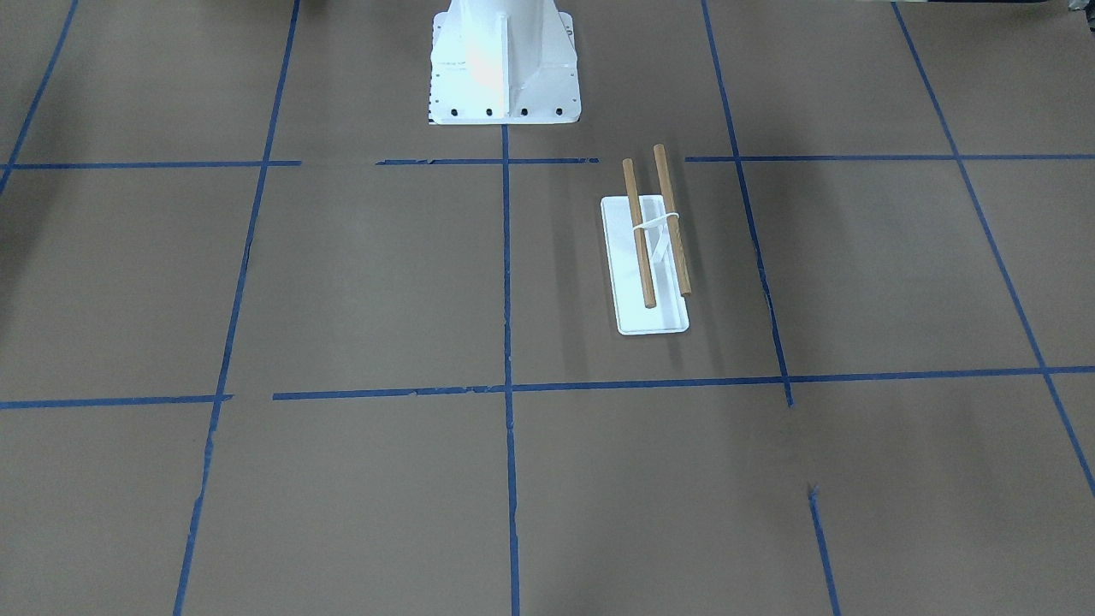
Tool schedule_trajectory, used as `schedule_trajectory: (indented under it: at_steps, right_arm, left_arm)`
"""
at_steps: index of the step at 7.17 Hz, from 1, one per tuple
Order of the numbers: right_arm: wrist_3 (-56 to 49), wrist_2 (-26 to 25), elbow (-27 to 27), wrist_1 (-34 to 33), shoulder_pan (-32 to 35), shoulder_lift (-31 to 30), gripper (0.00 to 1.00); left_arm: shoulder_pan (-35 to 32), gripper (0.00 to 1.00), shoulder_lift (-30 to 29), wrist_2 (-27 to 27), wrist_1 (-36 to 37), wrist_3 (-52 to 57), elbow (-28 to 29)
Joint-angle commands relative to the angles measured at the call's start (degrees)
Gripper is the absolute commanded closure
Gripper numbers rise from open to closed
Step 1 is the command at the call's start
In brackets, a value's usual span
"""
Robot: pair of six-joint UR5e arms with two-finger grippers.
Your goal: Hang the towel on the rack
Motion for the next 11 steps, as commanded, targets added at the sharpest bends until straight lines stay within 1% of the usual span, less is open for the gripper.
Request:
schedule_trajectory:
  at_steps: [1,3,5,7,11]
  right_arm:
    - [-1.2,-0.6,-13.0,16.4,-0.1,-0.6,0.0]
    - [-0.8,-0.5,-17.6,17.2,-0.2,-0.2,0.0]
    - [-0.5,-0.5,-19.7,17.1,-0.2,0.1,0.0]
    - [-0.5,-0.5,-21.2,17.0,-0.3,0.1,0.0]
    - [-0.3,0.2,-21.8,16.9,-1.0,0.1,0.0]
  left_arm:
    - [-0.1,0.0,-0.1,0.0,-0.1,0.0,-0.1]
    - [0.0,0.0,-0.2,-0.1,0.0,0.0,-0.6]
    - [0.0,0.0,-0.5,-0.1,-0.1,0.0,-0.6]
    - [0.0,0.0,-0.5,0.0,-0.1,0.0,-0.6]
    - [0.1,0.0,-0.6,0.1,-0.1,0.0,-0.4]
